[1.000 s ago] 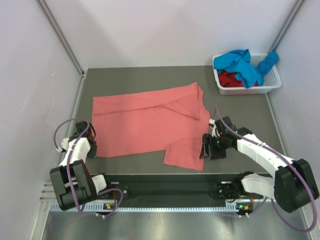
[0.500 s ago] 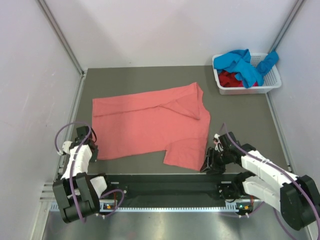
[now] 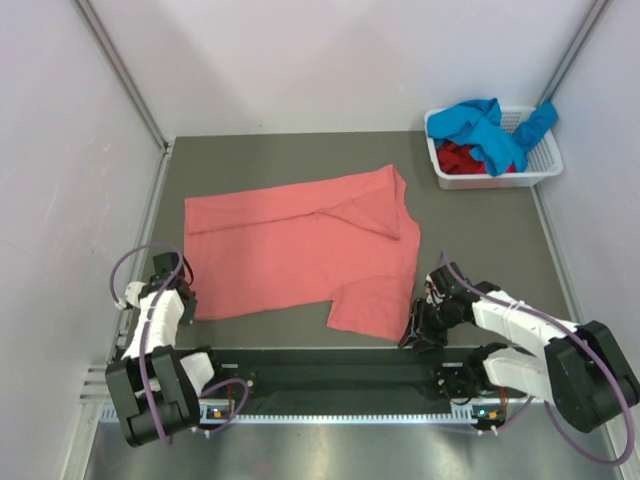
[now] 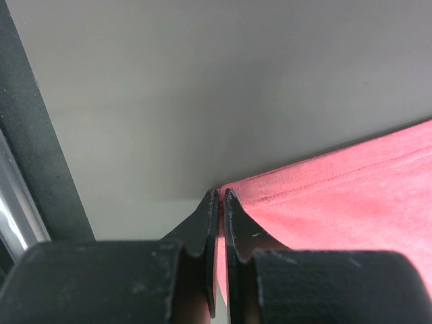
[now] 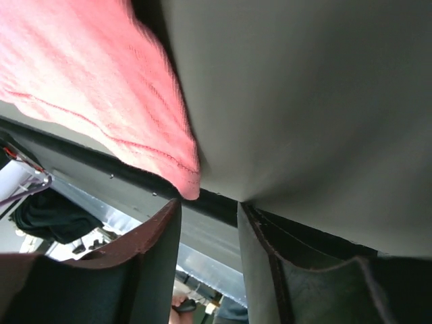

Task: Fold and stack the t-shirts
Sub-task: Fold the tshirt

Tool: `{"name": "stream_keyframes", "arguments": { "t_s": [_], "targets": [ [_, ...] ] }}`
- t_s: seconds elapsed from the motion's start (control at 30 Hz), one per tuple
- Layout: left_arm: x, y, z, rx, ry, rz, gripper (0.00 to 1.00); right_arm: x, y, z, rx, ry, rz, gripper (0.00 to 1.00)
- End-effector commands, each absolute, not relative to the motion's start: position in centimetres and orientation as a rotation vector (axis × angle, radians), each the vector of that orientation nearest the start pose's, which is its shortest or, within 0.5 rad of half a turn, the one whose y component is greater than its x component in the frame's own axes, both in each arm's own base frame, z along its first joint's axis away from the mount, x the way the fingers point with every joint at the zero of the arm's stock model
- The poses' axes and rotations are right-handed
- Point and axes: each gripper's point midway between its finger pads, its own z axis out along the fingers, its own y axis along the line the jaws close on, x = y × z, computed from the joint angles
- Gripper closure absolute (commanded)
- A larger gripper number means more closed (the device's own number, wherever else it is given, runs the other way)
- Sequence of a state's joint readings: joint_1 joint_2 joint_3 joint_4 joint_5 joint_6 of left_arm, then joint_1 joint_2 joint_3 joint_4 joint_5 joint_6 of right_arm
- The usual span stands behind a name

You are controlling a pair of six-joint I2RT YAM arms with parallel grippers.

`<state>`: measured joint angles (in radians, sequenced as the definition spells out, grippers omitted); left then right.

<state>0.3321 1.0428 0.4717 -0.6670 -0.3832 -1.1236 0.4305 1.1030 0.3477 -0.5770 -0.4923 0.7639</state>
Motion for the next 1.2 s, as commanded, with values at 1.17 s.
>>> {"name": "stream_keyframes", "arguments": {
  "t_s": [1.17],
  "targets": [
    [16.7,9.9,1.6,-1.842,1.995,0.410,1.00,10.5,15.6,0.1,0.322,3.033,0.790,0.62]
  ]
}}
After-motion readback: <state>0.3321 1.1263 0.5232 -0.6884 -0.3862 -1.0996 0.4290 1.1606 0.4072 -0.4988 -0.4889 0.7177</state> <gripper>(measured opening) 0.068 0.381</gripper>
